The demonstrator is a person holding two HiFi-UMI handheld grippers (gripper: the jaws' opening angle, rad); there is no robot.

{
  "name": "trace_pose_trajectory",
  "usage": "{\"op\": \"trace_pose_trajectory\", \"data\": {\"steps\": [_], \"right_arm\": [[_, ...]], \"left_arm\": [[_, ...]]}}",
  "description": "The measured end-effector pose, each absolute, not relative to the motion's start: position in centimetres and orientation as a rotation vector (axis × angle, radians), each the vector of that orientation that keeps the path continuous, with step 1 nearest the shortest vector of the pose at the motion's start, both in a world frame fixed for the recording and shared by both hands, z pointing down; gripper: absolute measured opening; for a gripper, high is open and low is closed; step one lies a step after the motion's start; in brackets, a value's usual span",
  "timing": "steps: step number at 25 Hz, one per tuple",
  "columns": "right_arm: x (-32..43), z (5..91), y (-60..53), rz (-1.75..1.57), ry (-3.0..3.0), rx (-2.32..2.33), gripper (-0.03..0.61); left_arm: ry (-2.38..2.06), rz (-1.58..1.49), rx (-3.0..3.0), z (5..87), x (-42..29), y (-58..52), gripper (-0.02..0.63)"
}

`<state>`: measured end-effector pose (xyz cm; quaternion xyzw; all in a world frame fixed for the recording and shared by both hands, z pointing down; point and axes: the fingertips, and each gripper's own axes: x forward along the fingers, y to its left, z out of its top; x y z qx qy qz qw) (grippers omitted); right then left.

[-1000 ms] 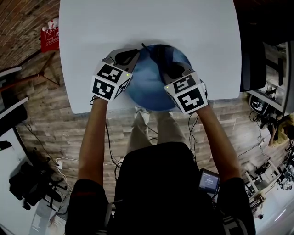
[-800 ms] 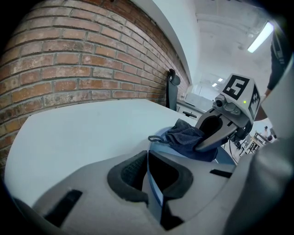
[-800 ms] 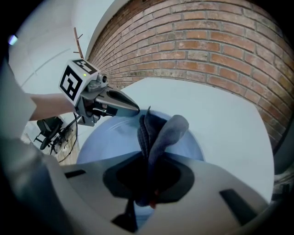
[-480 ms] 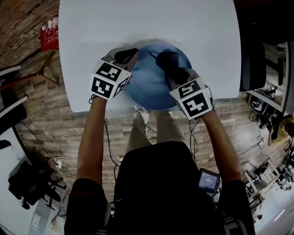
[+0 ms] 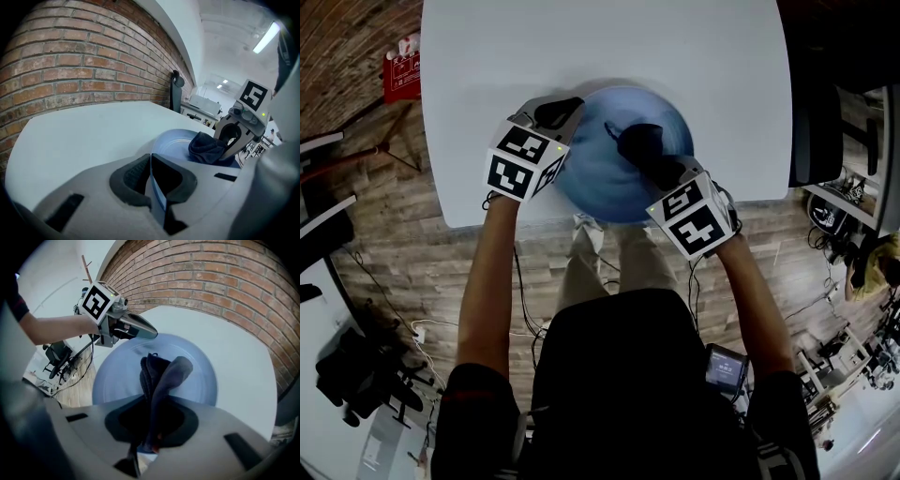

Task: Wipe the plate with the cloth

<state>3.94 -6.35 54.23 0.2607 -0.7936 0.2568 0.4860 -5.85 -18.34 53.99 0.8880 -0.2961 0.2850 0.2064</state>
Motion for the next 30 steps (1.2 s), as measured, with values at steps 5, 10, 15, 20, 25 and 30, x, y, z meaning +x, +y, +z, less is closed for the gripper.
{"op": "trace_pose_trajectory", "data": {"steps": [5,10,15,20,25,30], "right_arm": [[3.3,54.4,-5.4,0.607,-1.928,0.568,0.06],[2.1,54.2,-4.5,0.571,-1.938,0.519,0.06],[0.9,54.2,-3.8,0.574,-1.953,0.486,0.06],[-0.2,54.3,-3.5,0.577,-1.965,0.458,0.06],[-1.6,54.3,-3.2,0.58,-1.986,0.427,0.06],[-2.9,54.2,-3.2,0.579,-2.002,0.402,0.06]], "left_arm": [[-0.83,0.793,2.471,54.2,-5.9,-18.4,0.029],[-0.84,0.789,2.47,54.0,-5.8,-18.4,0.029],[-0.843,0.787,2.469,54.0,-5.7,-18.3,0.029],[-0.848,0.784,2.466,54.1,-5.8,-18.3,0.029],[-0.85,0.781,2.47,54.1,-5.8,-18.4,0.029],[-0.851,0.775,2.47,54.0,-5.7,-18.4,0.029]]}}
